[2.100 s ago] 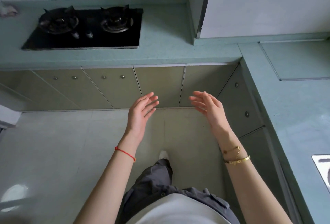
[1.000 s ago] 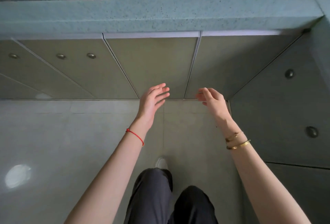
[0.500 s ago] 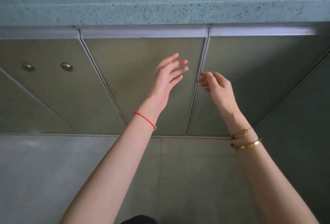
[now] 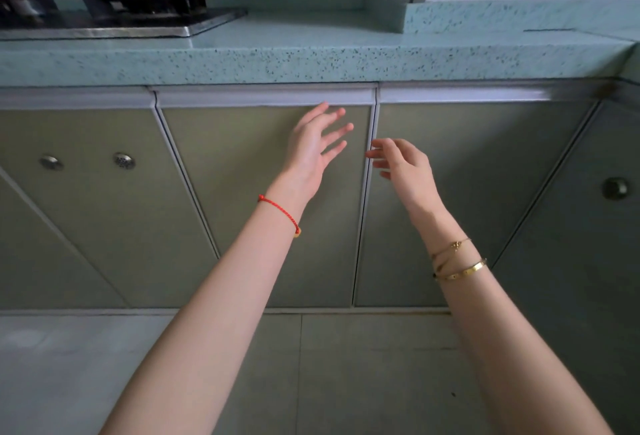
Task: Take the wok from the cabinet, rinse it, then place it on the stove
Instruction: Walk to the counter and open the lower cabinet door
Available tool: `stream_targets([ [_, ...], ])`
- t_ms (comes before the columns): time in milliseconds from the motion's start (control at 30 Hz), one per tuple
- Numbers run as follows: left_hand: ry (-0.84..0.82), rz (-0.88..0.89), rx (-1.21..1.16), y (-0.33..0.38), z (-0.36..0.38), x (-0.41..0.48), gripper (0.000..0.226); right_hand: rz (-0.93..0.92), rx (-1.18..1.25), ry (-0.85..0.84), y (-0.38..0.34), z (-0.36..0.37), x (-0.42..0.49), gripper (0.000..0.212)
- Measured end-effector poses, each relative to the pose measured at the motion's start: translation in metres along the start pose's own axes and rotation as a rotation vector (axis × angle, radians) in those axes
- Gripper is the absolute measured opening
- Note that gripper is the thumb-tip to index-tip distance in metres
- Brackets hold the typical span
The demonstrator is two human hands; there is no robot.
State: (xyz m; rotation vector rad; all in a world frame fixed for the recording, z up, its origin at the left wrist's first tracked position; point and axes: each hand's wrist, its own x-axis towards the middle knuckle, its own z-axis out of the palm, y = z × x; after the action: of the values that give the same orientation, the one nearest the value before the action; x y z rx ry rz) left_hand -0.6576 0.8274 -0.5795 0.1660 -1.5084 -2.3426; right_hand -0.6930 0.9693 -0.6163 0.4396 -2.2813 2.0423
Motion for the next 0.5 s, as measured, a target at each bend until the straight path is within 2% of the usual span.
stream_targets([
  [167, 0.01, 0.001, -0.043, 0.013, 0.006, 0.007, 0.052, -0.046, -0.028, 0.016, -0.019, -0.004, 0.009, 0.024],
  [500, -0.01, -0.023, -0.101, 0.016, 0.012, 0.014, 0.046, -0.061, -0.09, 0.03, -0.035, -0.007, 0.02, 0.029],
])
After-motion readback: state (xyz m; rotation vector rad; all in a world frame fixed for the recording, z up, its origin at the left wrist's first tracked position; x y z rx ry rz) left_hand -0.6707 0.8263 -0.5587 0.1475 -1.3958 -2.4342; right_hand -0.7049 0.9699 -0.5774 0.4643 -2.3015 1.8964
